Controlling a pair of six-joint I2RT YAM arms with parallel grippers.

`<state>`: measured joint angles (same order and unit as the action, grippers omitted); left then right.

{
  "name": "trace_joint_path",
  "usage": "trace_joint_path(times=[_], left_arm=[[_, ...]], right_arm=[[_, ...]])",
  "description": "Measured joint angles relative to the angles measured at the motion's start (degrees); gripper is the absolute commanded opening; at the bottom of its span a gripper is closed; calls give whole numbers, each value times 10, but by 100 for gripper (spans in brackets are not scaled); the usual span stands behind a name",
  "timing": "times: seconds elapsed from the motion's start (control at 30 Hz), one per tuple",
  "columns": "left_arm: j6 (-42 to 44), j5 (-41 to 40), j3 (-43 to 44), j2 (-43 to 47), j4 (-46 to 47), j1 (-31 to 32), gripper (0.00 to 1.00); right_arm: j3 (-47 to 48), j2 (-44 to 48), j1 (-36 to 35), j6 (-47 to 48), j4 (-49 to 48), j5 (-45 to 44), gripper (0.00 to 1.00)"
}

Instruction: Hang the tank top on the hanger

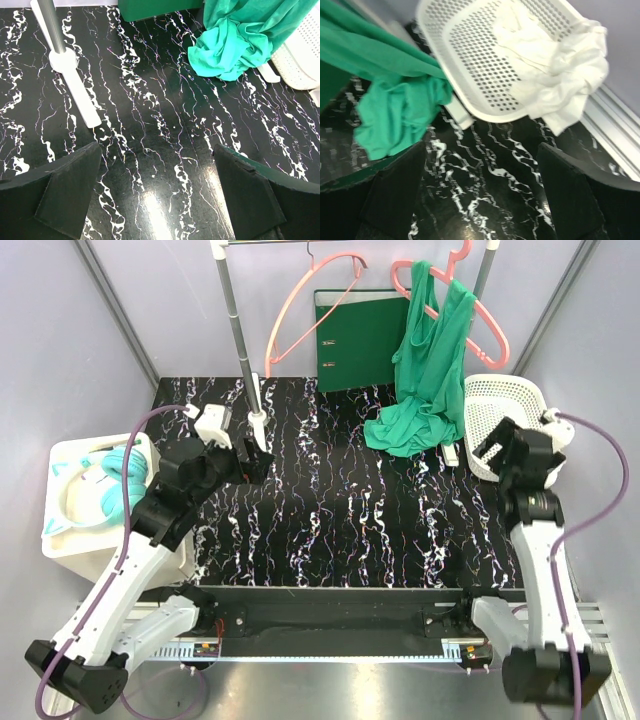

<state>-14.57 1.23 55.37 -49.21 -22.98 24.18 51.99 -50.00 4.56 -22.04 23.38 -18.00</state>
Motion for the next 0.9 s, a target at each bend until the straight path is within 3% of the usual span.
trace_joint_path(times=[0.17,0.33,0.63,0.9], left_arm=[[3,-8,0,1,-1,1,99],[10,-25,0,10,-1,1,99],[24,-63,-7,38,-1,1,99],[38,-99,-12,41,-5,1,99]], right_arm=[[81,-135,23,10,49,-40,100],[177,-288,82,22,65,-35,100],[385,-557,114,76,73,-9,100],[486,-710,139,99,80,17,100]])
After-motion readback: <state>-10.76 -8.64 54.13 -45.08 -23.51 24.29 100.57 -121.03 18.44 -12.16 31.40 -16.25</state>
